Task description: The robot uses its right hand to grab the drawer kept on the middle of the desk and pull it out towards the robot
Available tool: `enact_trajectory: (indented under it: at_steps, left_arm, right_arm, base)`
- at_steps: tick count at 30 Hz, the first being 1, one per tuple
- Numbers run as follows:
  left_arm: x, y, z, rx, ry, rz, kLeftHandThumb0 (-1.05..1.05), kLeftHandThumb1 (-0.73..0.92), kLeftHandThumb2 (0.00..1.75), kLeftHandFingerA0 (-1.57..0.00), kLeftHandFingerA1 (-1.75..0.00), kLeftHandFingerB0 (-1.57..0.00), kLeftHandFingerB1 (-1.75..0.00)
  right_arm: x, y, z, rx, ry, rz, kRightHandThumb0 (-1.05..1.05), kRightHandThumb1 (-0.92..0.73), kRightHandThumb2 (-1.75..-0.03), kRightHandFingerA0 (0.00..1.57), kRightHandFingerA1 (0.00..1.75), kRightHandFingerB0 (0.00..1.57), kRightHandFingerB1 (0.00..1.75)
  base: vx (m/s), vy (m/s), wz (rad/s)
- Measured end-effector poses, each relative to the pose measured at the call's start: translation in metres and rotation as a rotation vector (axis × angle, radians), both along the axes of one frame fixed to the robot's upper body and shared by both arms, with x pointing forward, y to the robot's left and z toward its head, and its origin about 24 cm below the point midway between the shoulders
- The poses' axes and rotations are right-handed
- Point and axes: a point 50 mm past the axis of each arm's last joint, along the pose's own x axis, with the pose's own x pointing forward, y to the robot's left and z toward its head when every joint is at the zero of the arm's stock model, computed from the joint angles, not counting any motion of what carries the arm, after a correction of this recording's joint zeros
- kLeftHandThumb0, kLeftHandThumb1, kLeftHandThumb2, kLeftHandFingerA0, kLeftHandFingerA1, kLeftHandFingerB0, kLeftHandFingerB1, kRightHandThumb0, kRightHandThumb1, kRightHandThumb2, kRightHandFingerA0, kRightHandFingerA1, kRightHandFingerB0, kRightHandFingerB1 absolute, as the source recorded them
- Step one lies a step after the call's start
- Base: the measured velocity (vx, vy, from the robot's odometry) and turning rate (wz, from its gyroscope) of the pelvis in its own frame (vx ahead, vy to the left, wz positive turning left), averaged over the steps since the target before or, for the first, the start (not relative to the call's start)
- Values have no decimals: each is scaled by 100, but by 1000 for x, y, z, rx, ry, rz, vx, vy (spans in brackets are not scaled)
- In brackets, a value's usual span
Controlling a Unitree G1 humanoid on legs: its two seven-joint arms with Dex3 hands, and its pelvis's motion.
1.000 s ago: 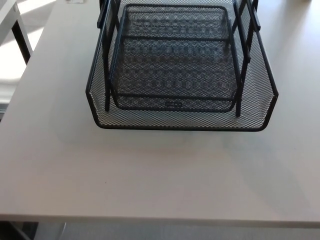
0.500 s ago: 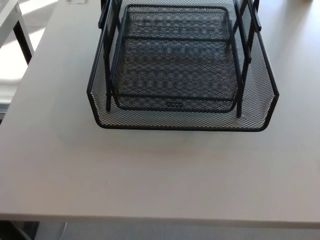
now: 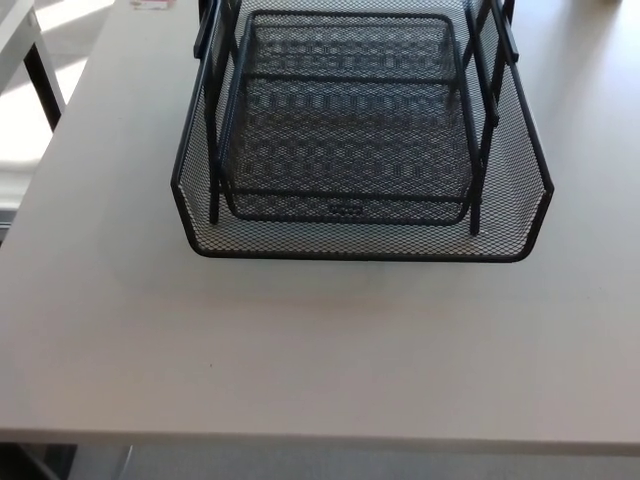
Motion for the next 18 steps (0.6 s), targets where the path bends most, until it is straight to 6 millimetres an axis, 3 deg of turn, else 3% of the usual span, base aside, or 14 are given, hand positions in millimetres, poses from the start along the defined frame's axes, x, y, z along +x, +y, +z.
enact_trajectory:
  at_steps: [4,5,6,7,8,9,11,12,13,14,15,16,17,18]
  left_arm:
    - [1,-3,1,-2,-5,-12,-33,63,58,-65,-86,-65,-63]
    - [1,-3,1,-2,-5,-14,-34,63,58,-65,-84,-65,-61]
    - [1,-4,1,-2,-4,-15,-34,63,58,-65,-86,-65,-63]
    - [1,-4,1,-2,-3,-15,-36,63,58,-64,-87,-64,-64]
    - [0,-4,1,-2,-2,-16,-36,63,58,-64,-87,-64,-64]
    - [0,-5,1,-2,-2,-17,-36,62,58,-65,-87,-64,-63]
    - [0,-5,1,0,-1,-17,-37,62,57,-65,-87,-64,-64]
    - [0,-5,1,0,0,-18,-38,62,57,-65,-88,-65,-64]
    - [1,-6,1,0,0,-18,-35,62,57,-65,-87,-64,-63]
    - [1,-6,1,1,0,-17,-34,62,58,-65,-86,-64,-62]
    - [1,-5,1,3,1,-14,-33,63,58,-64,-88,-64,-64]
    - [1,-5,1,4,2,-13,-33,64,59,-64,-90,-64,-66]
    - [0,-5,1,4,4,-11,-33,66,59,-62,-90,-63,-66]
    - [0,-5,1,4,6,-12,-33,66,59,-62,-90,-63,-66]
  right_arm:
    - [-3,14,-27,118,77,-28,-77,-53,-87,10,48,19,42]
    - [-2,17,-31,138,92,-29,-81,-69,-61,17,45,28,32]
    - [-1,19,-34,153,104,-30,-83,-72,-62,16,43,28,31]
    - [1,22,-38,168,117,-28,-83,-56,-94,6,48,16,44]
    - [3,26,-43,187,135,-24,-83,-56,-94,6,48,16,44]
    - [7,31,-47,206,154,-17,-85,-72,-63,12,43,23,32]
    - [13,37,-54,230,186,-6,-87,-73,-63,11,45,22,33]
    - [17,40,-58,244,209,1,-85,-57,-96,6,49,15,45]
    - [20,42,-60,252,226,5,-82,-70,-62,12,43,25,32]
    - [21,43,-61,256,232,7,-71,-54,-89,7,48,17,44]
    - [26,45,-63,271,254,11,-60,-54,-85,7,46,14,42]
    - [27,46,-65,279,266,9,-60,-68,-60,12,38,21,30]
    - [29,47,-67,287,284,9,-38,-44,-103,2,52,0,49]
    - [31,48,-68,294,301,9,-38,-44,-103,2,52,0,49]
  base:
    - [0,0,0]
    - [0,0,0]
    - [0,0,0]
    - [0,0,0]
    - [0,0,0]
    - [0,0,0]
    - [0,0,0]
    - [0,0,0]
    - [0,0,0]
    - [0,0,0]
    - [0,0,0]
    - [0,0,0]
    - [0,0,0]
    - [0,0,0]
